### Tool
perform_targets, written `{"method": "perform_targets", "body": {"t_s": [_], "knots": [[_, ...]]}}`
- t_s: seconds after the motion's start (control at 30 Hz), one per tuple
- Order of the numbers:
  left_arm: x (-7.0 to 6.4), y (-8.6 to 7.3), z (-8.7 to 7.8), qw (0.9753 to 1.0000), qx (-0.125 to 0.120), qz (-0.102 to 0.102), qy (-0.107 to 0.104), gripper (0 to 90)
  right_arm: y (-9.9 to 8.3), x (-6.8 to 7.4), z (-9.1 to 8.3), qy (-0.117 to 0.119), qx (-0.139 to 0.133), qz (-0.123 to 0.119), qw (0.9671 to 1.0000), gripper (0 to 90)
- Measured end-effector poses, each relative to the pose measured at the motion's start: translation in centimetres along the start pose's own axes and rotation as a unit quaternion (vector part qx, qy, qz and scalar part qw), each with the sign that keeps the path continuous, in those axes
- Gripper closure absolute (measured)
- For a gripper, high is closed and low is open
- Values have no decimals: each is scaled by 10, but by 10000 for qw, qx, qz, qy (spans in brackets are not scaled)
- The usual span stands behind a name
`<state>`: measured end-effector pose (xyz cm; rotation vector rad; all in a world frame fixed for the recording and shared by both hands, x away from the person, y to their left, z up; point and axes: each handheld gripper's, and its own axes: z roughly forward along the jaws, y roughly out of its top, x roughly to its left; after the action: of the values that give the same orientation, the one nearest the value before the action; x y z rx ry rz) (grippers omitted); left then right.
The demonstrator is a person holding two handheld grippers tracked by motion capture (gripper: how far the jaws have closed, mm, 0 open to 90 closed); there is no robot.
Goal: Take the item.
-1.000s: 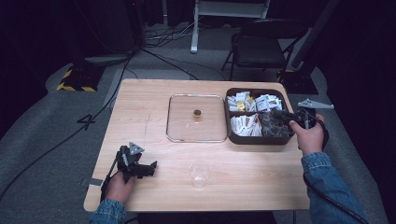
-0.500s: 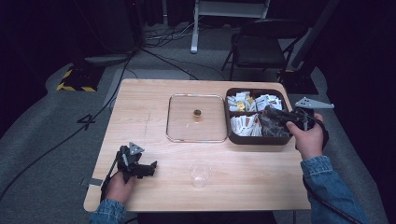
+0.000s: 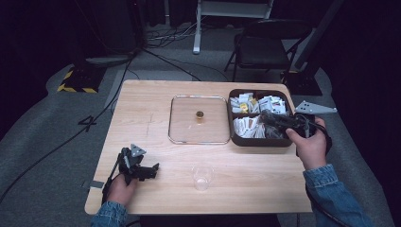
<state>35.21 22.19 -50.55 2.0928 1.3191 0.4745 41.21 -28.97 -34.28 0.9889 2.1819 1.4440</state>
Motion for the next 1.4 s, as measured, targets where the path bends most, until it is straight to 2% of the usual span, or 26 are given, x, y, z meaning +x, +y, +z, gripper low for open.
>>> {"method": "perform_targets", "body": {"t_s": [0.27, 0.6, 0.9, 1.2, 1.4], "knots": [[-1, -1, 0, 10000, -6, -62, 13, 1, 9, 33, 2, 364, -20, -194, 9991, 737], [-3, -1, -1, 9999, -11, -117, 68, 1, 16, 70, 11, 984, -22, -349, 9945, 737], [-3, -1, 0, 9999, -3, -112, 67, 0, 15, 96, 20, 1317, 104, -462, 9902, 736], [-3, 0, 1, 9999, -11, -103, 40, 0, 13, 116, 26, 1505, 151, -590, 9867, 736], [-2, 0, 1, 10000, -11, -91, 37, 0, 10, 129, 31, 1705, 165, -622, 9833, 736]]}}
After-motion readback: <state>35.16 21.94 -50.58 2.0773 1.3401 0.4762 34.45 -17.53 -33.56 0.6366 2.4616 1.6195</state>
